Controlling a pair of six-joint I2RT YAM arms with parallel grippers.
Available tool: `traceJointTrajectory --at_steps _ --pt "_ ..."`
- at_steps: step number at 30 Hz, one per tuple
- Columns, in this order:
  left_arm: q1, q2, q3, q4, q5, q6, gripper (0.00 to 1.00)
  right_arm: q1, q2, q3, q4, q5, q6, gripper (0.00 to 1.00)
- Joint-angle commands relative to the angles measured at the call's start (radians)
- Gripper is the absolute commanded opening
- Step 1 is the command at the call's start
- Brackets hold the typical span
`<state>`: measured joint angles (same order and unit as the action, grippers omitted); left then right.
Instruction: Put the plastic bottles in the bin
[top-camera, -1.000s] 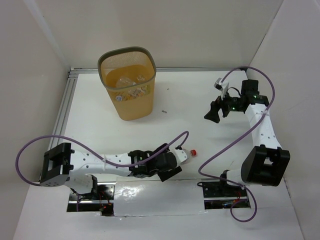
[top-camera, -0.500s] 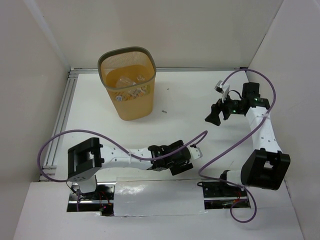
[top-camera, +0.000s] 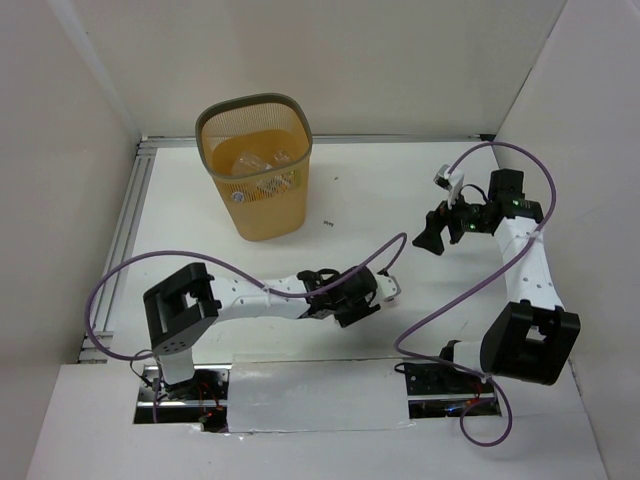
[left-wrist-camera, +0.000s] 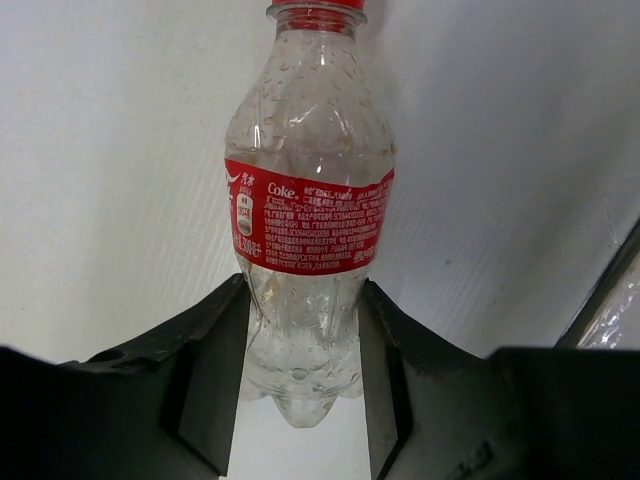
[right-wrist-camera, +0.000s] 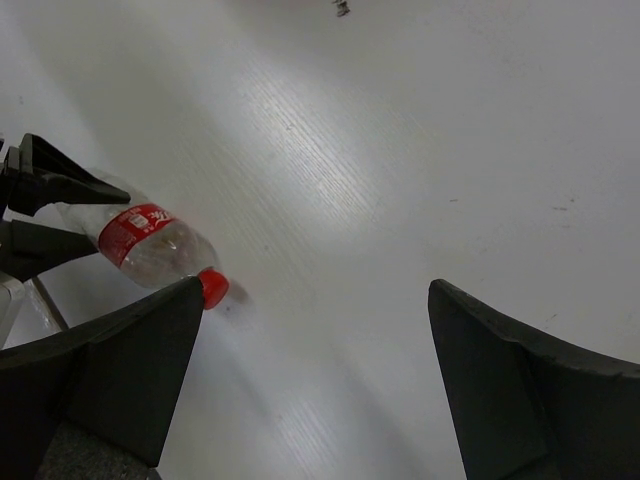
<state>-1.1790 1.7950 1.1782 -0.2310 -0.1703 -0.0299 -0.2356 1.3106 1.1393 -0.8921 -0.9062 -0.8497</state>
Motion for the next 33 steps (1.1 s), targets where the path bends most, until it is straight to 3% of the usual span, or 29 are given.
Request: traceJointTrajectory --at_steps 1,11,15,16,18,20,21,22,25,30,33 --pt "0.019 -0.054 0.006 -0.024 0.075 -0.010 0.14 -0.017 -0.025 -0.003 -0.048 -0.030 -0.026 1.00" --pt "0.194 -0.380 0.093 -0.090 0.061 -0.028 0.12 -0.071 -0.034 0.007 -0.057 -0.039 -0.035 0.99" --pt "0.309 -0.471 0.214 -0.081 0.130 -0.038 0.12 -0.080 -0.034 -0.013 -0.048 -0.048 -0.035 0.90" --pt "0.330 -0.480 0.262 -0.070 0.158 -0.048 0.12 -0.080 -0.034 -0.024 -0.048 -0.057 -0.035 0.85" --pt "0.406 -0.490 0.302 -0.022 0.190 -0.060 0.10 -0.080 -0.034 -0.024 -0.074 -0.057 -0.066 0.59" --pt "0.491 -0.490 0.343 0.025 0.216 -0.100 0.06 -0.067 -0.024 -0.024 -0.085 -0.057 -0.091 0.31" --pt "0.524 -0.499 0.344 0.054 0.233 -0.119 0.06 -0.067 -0.024 -0.024 -0.094 -0.047 -0.091 0.12" --pt "0.554 -0.499 0.353 0.115 0.233 -0.151 0.06 -0.054 -0.024 -0.024 -0.094 -0.046 -0.100 0.09" --pt "0.650 -0.490 0.353 0.197 0.145 -0.172 0.06 -0.004 -0.034 -0.042 -0.081 -0.004 -0.100 0.11" --pt "0.771 -0.392 0.362 0.186 0.025 -0.173 0.11 0.081 -0.092 -0.087 -0.009 0.073 -0.039 0.21" --pt "0.800 -0.356 0.362 0.177 -0.046 -0.163 0.32 0.101 -0.106 -0.098 0.024 0.087 0.011 0.35"
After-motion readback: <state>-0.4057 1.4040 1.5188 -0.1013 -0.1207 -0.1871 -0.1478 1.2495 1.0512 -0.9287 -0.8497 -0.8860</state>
